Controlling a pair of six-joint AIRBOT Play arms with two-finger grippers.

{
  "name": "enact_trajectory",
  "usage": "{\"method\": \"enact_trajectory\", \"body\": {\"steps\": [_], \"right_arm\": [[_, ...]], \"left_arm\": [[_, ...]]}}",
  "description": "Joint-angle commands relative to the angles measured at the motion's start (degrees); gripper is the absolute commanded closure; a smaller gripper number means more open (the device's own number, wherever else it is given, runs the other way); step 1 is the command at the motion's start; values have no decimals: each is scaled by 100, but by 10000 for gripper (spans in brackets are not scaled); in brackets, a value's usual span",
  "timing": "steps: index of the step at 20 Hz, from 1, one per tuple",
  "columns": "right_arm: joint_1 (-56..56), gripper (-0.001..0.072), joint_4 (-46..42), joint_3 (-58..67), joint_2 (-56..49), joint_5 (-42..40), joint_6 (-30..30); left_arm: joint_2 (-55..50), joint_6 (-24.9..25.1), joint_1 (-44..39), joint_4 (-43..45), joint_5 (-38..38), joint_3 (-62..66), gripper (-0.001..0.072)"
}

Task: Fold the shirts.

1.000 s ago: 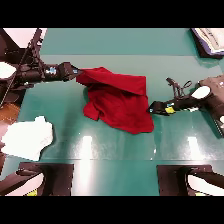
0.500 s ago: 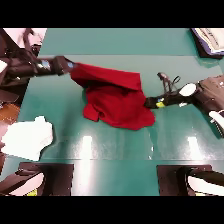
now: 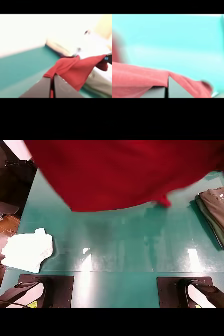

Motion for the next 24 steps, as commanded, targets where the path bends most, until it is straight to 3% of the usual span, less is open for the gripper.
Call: {"method": "enact_trajectory", "body": {"steps": [1, 5, 8, 11, 13, 16, 19, 24], "right_arm": [[-120, 701, -151, 940, 625, 264, -20], [-72, 701, -186, 1554, 905, 750, -94], [-127, 700, -181, 1904, 846, 1274, -96], [-127, 701, 31, 2186, 302, 2430, 15], [-103, 700, 337, 1989, -256, 3165, 214], [140, 700, 459, 1073, -1071, 3585, 225], [396, 700, 457, -37, -1930, 3088, 201], [575, 699, 468, -905, -3176, 957, 138]], "left_arm": [[315, -142, 46, -562, -7, 649, 684], [807, -136, 46, -1252, 87, 649, 684], [994, -57, 46, -1233, 175, 643, 684], [951, -426, 46, 210, -140, 321, 684], [931, -719, 46, 1126, -264, -640, 684], [518, -723, 44, 1399, -570, -2127, 684], [-361, -341, 44, 1403, -492, -3257, 684], [-2227, 328, 44, 1167, 424, -3665, 684]]}}
